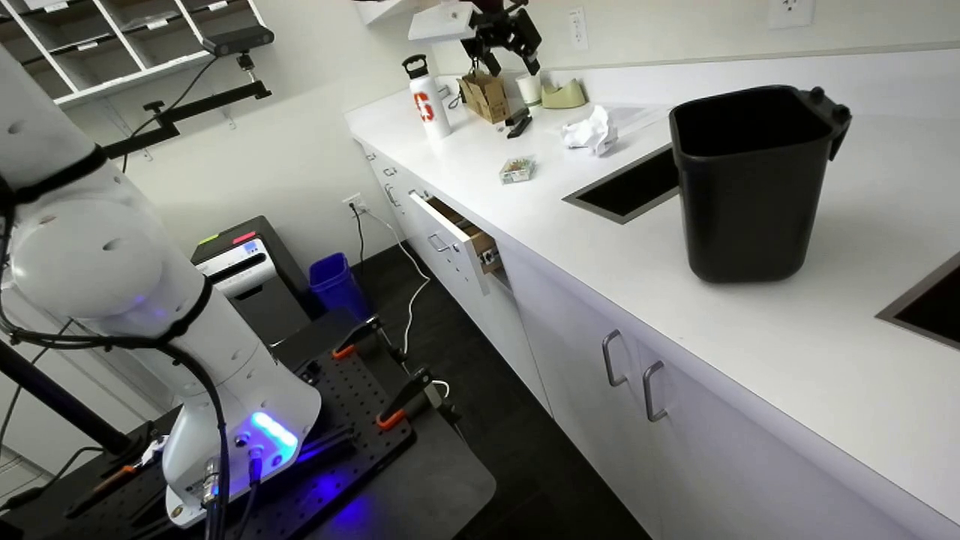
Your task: Pick up one paper from the left side of the counter and put it in the bin
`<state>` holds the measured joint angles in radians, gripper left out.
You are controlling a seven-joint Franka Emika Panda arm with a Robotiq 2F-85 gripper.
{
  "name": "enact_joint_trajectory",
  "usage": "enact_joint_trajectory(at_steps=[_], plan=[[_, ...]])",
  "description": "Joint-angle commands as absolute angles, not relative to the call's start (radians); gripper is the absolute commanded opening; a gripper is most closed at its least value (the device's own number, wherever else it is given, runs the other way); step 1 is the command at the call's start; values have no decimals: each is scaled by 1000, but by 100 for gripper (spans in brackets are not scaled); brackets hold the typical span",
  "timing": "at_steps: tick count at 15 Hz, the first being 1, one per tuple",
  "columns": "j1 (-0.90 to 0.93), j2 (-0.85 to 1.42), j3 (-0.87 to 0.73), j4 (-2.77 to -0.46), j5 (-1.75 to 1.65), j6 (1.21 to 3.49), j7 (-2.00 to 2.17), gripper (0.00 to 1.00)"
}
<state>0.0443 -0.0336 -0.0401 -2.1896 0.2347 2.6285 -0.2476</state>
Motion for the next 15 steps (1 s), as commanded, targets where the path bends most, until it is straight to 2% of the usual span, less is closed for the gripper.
enact_joint_trajectory(at_steps=[1, 4, 6, 8, 15], plan=[[42, 166, -4, -2058, 273, 2795, -122, 100], [46, 305, -9, -1965, 179, 2892, 13, 100], [96, 391, -77, -1894, 105, 2914, 109, 100], [117, 466, -112, -1814, 71, 2881, 172, 100], [83, 653, -82, -1595, 77, 2807, 222, 100]])
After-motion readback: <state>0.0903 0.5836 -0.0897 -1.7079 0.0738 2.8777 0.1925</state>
